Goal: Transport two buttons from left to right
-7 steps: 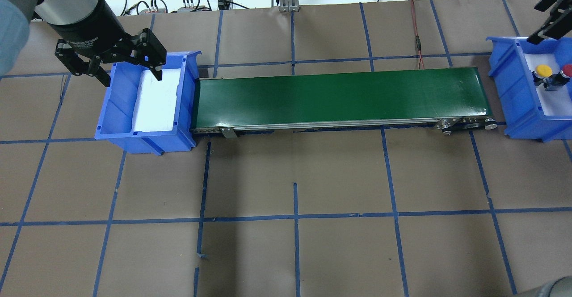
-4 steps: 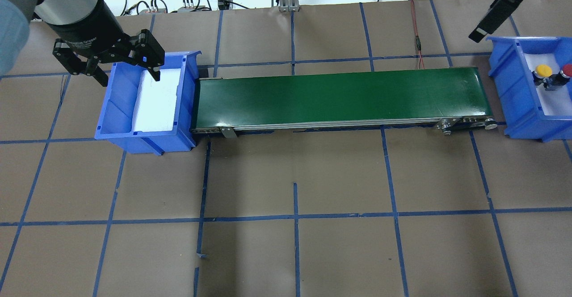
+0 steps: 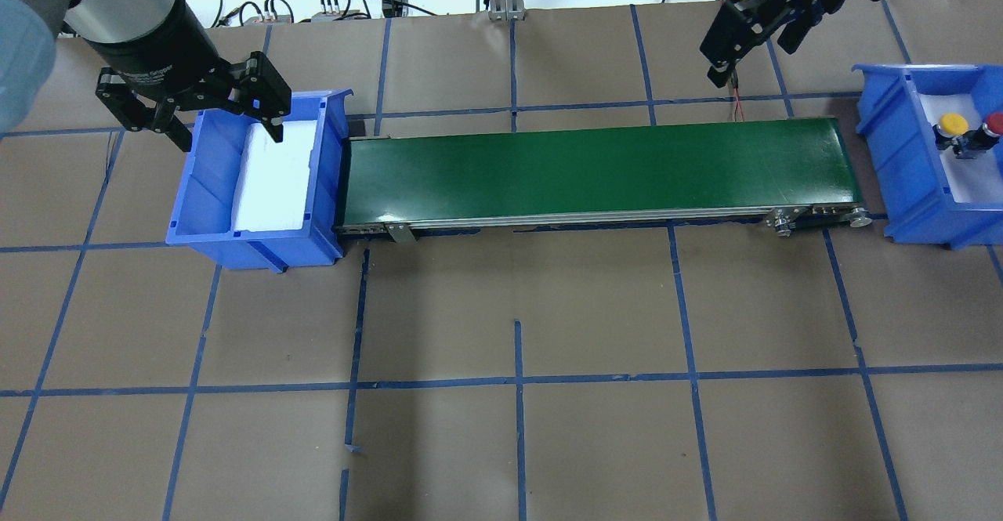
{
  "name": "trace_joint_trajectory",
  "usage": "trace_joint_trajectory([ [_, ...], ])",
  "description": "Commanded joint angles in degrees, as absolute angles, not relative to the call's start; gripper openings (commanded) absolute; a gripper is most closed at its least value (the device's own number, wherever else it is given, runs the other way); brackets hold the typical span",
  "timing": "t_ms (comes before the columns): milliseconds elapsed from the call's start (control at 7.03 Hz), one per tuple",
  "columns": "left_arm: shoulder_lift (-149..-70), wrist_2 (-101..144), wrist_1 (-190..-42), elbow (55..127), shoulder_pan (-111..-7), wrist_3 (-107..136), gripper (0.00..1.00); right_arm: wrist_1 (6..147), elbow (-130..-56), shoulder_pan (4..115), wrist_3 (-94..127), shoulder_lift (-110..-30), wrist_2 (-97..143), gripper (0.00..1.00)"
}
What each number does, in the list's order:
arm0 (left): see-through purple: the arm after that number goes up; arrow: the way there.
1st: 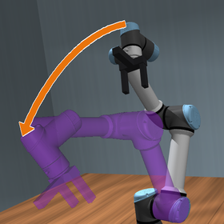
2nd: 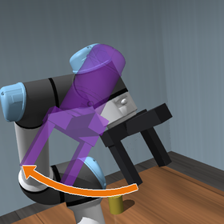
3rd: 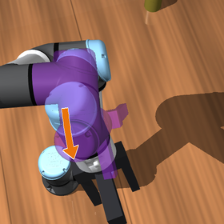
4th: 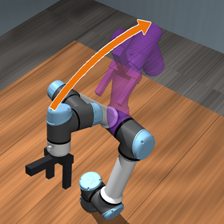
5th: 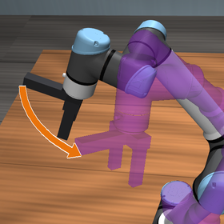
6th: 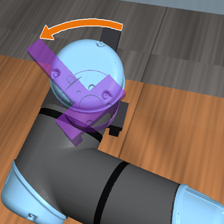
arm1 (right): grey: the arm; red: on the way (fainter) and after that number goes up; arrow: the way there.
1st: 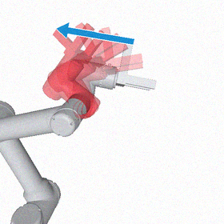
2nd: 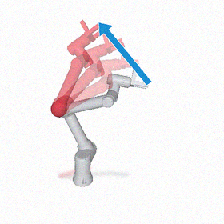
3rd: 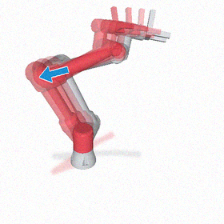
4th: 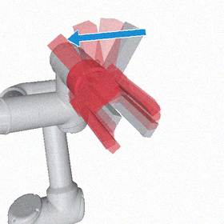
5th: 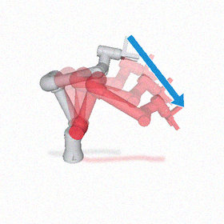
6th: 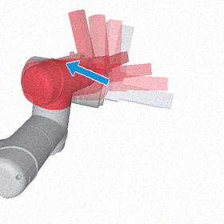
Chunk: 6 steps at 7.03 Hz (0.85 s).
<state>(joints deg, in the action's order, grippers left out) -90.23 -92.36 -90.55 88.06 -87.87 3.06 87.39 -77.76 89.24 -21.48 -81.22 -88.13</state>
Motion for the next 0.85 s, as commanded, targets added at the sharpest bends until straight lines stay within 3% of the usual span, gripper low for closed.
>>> trace_joint_trajectory([
  [0, -91.58, -92.29, -92.8, 86.23, -88.51, 3.34, 1.0, 87.28, -77.78, 91.67, -2.69, -80.86, -87.9, 1.0],
  [712, -91.23, -92.72, -92.99, 86.66, -88.77, 3.43, 1.0, 86.84, -77.7, 93.6, 4.75, -80.68, -88.24, 1.0],
])
